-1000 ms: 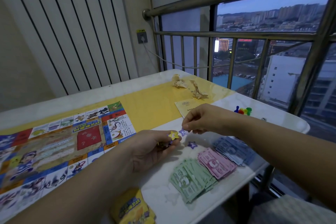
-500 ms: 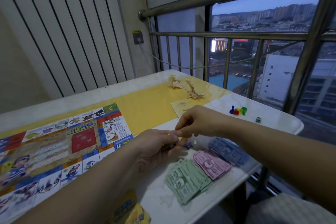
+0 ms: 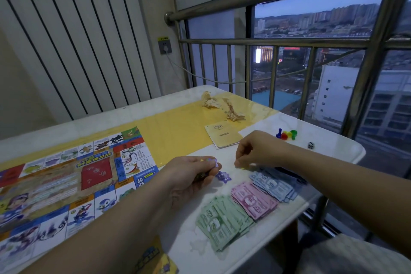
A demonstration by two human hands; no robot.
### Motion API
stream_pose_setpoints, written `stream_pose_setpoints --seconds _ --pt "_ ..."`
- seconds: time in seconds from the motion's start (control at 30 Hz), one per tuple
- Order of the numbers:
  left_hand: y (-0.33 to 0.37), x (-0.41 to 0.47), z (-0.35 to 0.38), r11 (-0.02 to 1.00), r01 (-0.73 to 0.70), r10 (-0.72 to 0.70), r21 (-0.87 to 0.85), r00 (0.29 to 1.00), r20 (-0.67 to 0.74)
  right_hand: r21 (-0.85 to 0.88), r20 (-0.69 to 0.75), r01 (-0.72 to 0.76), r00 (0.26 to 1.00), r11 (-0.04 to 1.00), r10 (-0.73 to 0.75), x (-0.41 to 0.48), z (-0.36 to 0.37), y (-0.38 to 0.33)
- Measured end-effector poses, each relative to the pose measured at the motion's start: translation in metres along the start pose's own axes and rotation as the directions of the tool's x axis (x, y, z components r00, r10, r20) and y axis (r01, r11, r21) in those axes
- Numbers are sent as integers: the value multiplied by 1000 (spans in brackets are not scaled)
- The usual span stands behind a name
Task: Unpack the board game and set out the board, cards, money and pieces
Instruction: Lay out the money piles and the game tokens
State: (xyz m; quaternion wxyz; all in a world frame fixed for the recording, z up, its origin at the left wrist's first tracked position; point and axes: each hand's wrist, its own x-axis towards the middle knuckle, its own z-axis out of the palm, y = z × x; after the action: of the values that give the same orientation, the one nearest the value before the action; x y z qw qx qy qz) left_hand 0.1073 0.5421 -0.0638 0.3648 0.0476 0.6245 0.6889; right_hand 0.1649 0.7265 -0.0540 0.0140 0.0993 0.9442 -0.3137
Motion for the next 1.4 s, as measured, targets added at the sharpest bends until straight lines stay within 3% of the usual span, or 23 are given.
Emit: stream_pose_setpoints --seconds 0.13,0.3,0.43,0.57,0.8,0.87,0.93,1.17,1.4 --pt "-2 1 0 1000 10 -10 7 1000 14 -25 -191 67 979 997 -71 2 -3 -3" --pt "-3 2 7 997 56 -52 -48 996 78 253 56 109 990 961 -127 -7 2 -27" --pt "-3 -2 4 958 197 -182 -206 979 91 364 97 45 992 930 -86 -3 5 -27" --pt "0 -7 -1 939 245 -225 -242 969 106 360 77 38 995 932 -70 0 9 -27" --pt "0 -12 -19 975 136 -132 -178 991 30 167 80 21 996 986 -35 1 12 -22" --pt "-1 -13 -21 980 119 -115 -161 993 35 122 1 81 997 989 -82 1 16 -28" --pt "-1 -14 -21 987 108 -102 -118 993 54 152 -43 125 992 980 -120 3 16 -35" --pt "0 -19 -29 995 93 -95 26 992 87 155 128 148 977 977 -169 6 28 -55" --pt "6 -21 -53 997 57 -59 -59 998 -30 181 77 112 989 977 -128 12 25 -56"
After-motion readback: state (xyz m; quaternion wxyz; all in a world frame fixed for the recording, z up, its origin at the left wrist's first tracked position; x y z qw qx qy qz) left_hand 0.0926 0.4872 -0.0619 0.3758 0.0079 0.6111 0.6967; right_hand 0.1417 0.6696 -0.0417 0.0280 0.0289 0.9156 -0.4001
